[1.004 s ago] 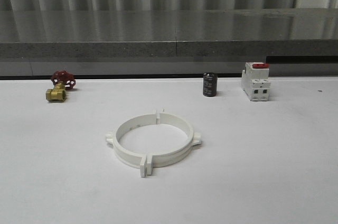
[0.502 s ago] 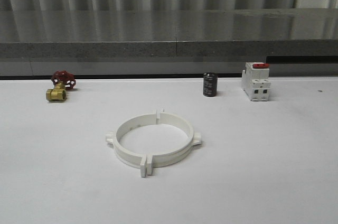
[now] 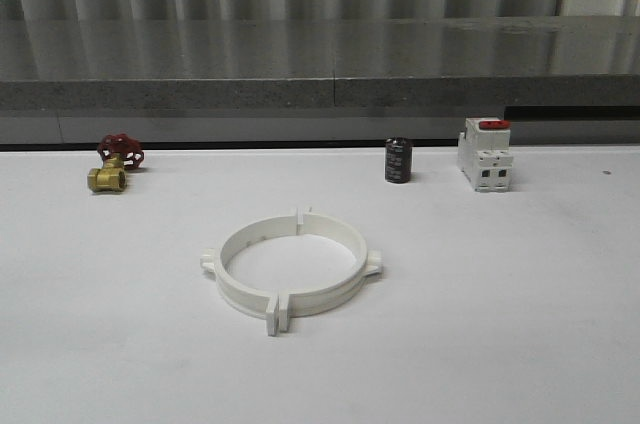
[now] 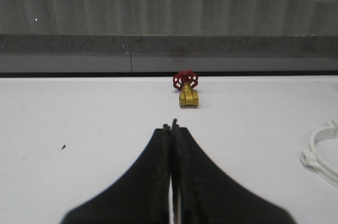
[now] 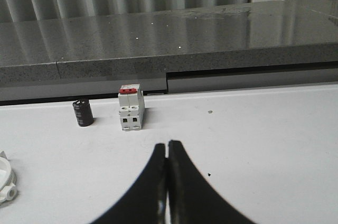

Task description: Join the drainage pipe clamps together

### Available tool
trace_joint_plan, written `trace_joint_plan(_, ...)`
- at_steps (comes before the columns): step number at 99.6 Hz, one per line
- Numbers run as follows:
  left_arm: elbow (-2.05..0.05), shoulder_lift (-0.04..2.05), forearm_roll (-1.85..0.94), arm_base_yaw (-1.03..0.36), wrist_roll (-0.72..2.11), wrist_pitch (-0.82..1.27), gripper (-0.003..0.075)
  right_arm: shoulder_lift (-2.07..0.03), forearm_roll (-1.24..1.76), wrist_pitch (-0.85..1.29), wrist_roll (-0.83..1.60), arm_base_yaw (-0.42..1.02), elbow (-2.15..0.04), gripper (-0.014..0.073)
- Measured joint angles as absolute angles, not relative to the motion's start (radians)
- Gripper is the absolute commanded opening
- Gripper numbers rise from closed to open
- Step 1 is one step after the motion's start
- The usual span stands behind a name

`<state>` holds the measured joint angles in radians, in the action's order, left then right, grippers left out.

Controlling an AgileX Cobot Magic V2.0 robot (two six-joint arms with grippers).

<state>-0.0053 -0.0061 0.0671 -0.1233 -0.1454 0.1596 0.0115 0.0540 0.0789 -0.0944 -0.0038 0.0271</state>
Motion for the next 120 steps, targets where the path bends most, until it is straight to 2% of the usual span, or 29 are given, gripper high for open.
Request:
trace_joint_plan(14, -0.005, -0.006, 0.067, -0.123, -0.145, 0.110, -0.0020, 0.011, 0.054, 0.079, -0.094, -0.004, 0.027, -0.0069)
trace_joint_plan(120, -0.005, -0.006, 0.067, -0.101, -0.145, 0.105, -0.0020, 0.011, 0.053, 0.079, -0.094, -0.004, 0.027, -0.0069)
